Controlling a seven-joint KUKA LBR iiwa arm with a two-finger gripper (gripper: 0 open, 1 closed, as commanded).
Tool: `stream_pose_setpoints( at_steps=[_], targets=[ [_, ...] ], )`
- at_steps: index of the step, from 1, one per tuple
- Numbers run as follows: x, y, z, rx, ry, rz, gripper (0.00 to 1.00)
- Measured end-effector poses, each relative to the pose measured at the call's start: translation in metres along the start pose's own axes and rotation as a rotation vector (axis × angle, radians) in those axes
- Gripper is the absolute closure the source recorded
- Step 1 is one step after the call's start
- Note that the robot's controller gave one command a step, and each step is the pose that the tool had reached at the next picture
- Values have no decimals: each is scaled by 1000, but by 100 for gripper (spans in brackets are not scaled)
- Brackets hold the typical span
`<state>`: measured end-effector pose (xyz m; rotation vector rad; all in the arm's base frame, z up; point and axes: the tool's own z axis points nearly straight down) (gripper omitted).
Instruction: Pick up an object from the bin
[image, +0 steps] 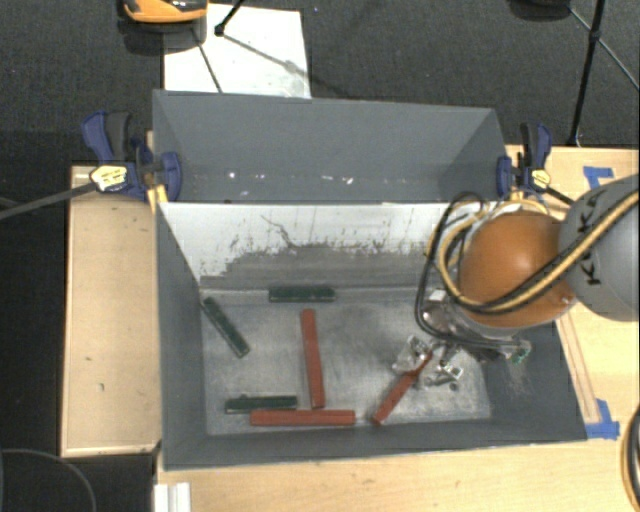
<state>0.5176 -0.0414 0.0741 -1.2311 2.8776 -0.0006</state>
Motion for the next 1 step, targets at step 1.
stream_pose_setpoints(
  at_steps=[1],
  targets=[
    [0, 0, 0, 0, 0, 2, 100]
  ],
)
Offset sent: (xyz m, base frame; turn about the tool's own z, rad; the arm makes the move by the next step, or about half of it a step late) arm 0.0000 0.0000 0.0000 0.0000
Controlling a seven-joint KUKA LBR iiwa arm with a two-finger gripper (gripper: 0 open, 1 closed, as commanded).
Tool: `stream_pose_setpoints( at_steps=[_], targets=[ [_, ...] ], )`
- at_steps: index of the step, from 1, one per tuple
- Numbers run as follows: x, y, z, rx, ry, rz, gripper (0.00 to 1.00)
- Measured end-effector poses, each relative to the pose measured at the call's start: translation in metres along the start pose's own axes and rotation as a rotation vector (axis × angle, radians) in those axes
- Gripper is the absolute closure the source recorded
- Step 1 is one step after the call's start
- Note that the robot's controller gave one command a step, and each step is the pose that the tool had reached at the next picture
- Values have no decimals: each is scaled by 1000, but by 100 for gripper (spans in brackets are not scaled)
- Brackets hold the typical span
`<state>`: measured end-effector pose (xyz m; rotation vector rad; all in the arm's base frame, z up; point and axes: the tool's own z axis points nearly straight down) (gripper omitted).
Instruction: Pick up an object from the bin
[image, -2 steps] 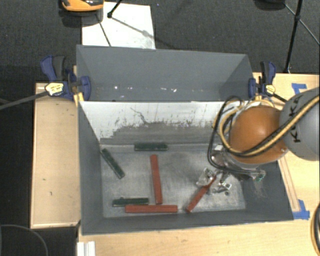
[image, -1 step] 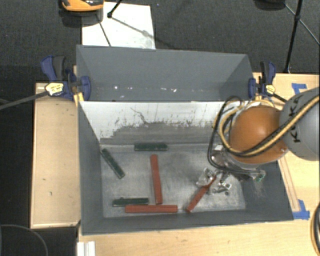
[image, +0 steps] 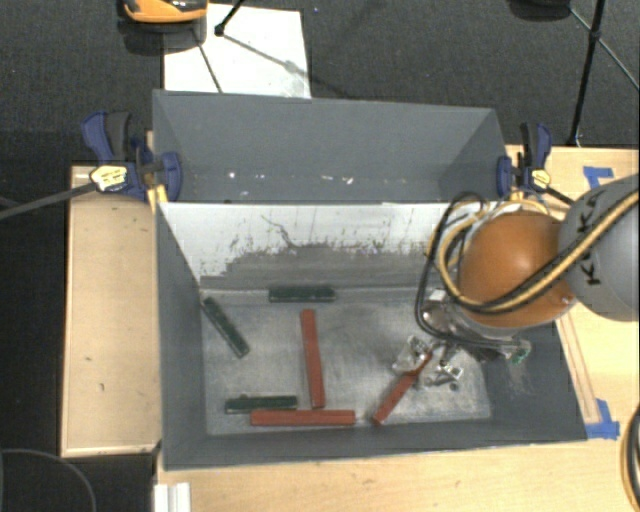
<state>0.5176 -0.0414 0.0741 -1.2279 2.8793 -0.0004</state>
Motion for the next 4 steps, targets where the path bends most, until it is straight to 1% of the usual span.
stream_pose_setpoints(
  at_steps=[4],
  targets=[
    [0, 0, 0, 0, 1, 7, 100]
  ],
)
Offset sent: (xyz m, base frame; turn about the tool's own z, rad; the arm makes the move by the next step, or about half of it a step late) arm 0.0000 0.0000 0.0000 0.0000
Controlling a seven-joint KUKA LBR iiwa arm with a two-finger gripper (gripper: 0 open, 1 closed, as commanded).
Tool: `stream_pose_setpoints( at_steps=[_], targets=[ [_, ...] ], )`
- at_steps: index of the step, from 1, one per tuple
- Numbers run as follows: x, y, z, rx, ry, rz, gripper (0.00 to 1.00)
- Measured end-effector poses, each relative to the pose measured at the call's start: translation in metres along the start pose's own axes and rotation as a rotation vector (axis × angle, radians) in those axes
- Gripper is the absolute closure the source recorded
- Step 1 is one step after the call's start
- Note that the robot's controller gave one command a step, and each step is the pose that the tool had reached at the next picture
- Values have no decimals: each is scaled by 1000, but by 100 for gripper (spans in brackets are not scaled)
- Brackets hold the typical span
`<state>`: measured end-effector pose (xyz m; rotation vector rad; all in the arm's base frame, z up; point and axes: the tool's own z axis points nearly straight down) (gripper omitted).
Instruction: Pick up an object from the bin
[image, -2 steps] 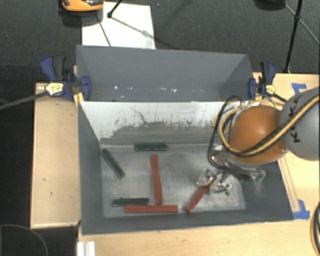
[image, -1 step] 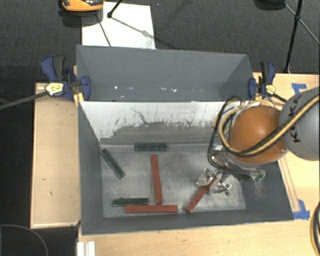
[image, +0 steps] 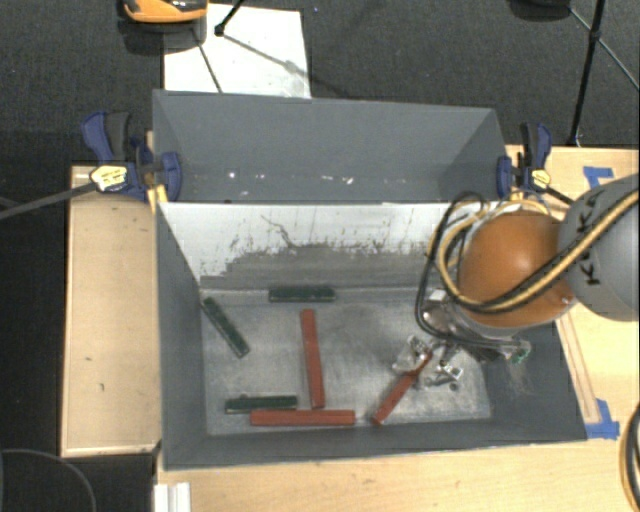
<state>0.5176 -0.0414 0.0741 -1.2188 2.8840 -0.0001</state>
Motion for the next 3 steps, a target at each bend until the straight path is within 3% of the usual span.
stream_pose_setpoints(
  at_steps=[3],
  targets=[
    [0, 0, 0, 0, 0, 3, 100]
  ],
)
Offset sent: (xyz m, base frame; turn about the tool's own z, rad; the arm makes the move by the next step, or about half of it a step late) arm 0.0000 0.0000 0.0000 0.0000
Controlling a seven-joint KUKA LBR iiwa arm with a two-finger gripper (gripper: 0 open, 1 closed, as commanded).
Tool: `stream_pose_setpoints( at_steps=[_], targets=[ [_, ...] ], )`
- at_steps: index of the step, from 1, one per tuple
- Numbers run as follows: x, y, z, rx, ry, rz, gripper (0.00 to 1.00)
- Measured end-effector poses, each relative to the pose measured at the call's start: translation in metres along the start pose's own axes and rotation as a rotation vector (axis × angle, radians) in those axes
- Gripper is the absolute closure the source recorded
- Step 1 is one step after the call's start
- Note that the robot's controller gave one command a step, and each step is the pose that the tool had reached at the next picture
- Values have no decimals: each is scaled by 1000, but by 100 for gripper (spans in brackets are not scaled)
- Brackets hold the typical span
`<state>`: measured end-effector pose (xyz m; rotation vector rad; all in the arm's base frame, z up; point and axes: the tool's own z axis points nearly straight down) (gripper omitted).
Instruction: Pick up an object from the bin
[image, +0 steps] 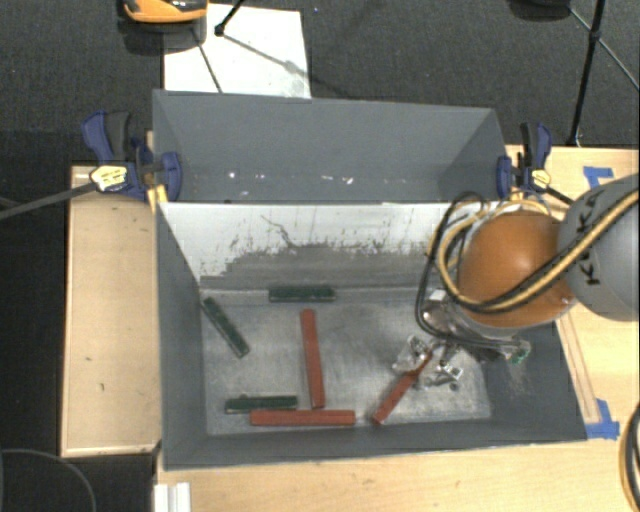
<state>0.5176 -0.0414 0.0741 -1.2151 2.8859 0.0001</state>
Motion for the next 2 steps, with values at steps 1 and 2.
stream_pose_setpoints(
  at_steps=[1, 2],
  targets=[
    [0, 0, 0, 0, 0, 1, 100],
    [0, 0, 0, 0, 0, 1, 100]
  ],
)
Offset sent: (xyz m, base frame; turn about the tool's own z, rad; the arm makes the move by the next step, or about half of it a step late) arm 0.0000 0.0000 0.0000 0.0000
